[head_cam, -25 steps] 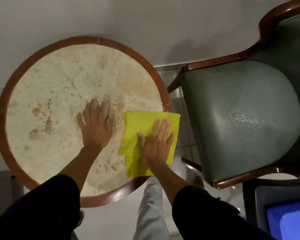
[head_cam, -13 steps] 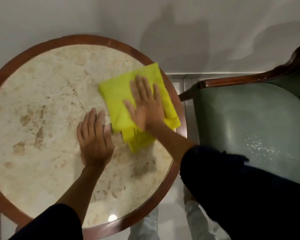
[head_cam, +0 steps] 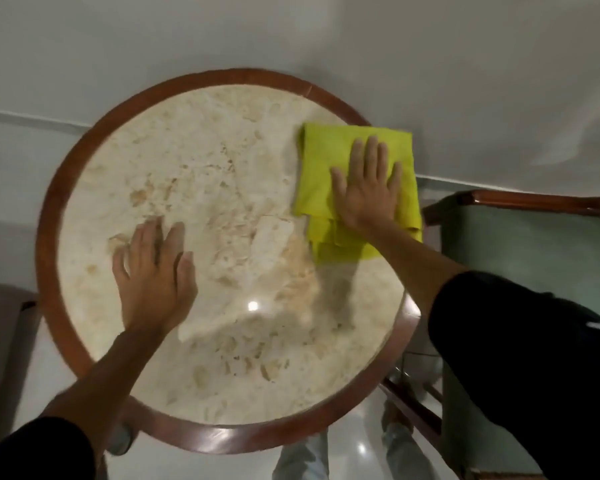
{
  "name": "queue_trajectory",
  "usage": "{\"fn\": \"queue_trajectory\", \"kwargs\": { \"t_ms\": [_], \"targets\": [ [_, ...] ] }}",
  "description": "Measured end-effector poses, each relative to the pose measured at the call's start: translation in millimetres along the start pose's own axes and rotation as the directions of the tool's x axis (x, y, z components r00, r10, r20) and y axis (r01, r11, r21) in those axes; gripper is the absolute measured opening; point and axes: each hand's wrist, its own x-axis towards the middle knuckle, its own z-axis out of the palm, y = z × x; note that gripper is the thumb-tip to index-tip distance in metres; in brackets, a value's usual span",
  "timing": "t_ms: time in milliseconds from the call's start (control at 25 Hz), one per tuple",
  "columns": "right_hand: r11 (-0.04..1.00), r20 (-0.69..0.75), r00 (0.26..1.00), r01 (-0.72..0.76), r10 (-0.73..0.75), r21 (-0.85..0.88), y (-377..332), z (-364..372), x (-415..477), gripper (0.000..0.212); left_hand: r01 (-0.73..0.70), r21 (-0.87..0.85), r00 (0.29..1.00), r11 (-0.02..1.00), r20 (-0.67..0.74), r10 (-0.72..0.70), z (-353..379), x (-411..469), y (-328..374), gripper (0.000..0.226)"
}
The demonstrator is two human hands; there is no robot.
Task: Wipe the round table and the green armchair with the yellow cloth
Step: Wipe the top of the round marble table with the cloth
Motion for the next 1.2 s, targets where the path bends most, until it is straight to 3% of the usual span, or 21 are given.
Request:
{"fn": "queue_trajectory", "kwargs": {
  "t_ms": [80, 120, 200, 280, 320, 480, 640, 760, 880, 960, 1080, 1200],
  "targets": [
    [0.972, 0.008, 0.975, 0.221, -0.221, -0.078, -64, 23, -26, 0.076, 0.076, 0.013, 0.997, 0.997, 0.02, -0.076, 3, -9, -21, 0.056],
    [0.912, 0.031, 0.917, 0.399, -0.398, -0.093, -87, 35, -63, 0.078, 0.093, 0.0, 0.995, 0.996, 0.02, -0.093, 6, -12, -26, 0.056],
    [0.721, 0.075, 0.722, 0.691, -0.688, -0.048, -90, 56, -161, 0.077, 0.111, -0.018, 0.994, 0.994, 0.004, -0.111, 11, -15, -32, 0.054],
    [0.656, 0.12, 0.653, 0.754, -0.748, -0.011, -44, 53, -217, 0.076, 0.111, 0.007, 0.994, 0.994, -0.028, -0.11, 13, -17, -32, 0.053],
    [0.671, 0.132, 0.671, 0.74, -0.729, -0.051, -12, 46, -216, 0.077, 0.11, 0.003, 0.993, 0.994, -0.033, -0.109, 13, -16, -33, 0.052],
    [0.868, 0.122, 0.892, 0.452, -0.435, -0.206, 59, 5, -105, 0.076, 0.103, -0.022, 0.994, 0.994, -0.043, -0.104, 12, -14, -33, 0.052],
    [0.967, 0.039, 0.971, 0.238, -0.235, -0.093, -20, -6, 35, 0.078, 0.097, -0.029, 0.994, 0.995, -0.039, -0.098, 11, -13, -34, 0.054],
    [0.972, 0.074, 0.973, 0.222, -0.217, -0.071, -117, 2, 91, 0.083, 0.09, -0.016, 0.995, 0.996, -0.038, -0.09, 15, -13, -38, 0.058],
    [0.923, 0.09, 0.925, 0.377, -0.37, -0.08, -176, 19, 61, 0.082, 0.1, -0.045, 0.994, 0.994, -0.041, -0.102, 17, -12, -39, 0.058],
    [0.884, 0.054, 0.889, 0.458, -0.454, -0.092, -172, 28, 3, 0.077, 0.108, -0.101, 0.992, 0.989, -0.048, -0.113, 15, -14, -36, 0.057],
    [0.944, -0.015, 0.944, 0.33, -0.33, -0.027, -119, 35, -103, 0.07, 0.091, -0.09, 0.994, 0.992, -0.056, -0.097, 8, -14, -33, 0.053],
    [0.977, 0.05, 0.976, 0.213, -0.213, 0.019, -66, 32, -204, 0.068, -0.051, -0.092, 0.997, 0.994, -0.059, 0.046, 2, -30, -9, 0.051]
  ]
}}
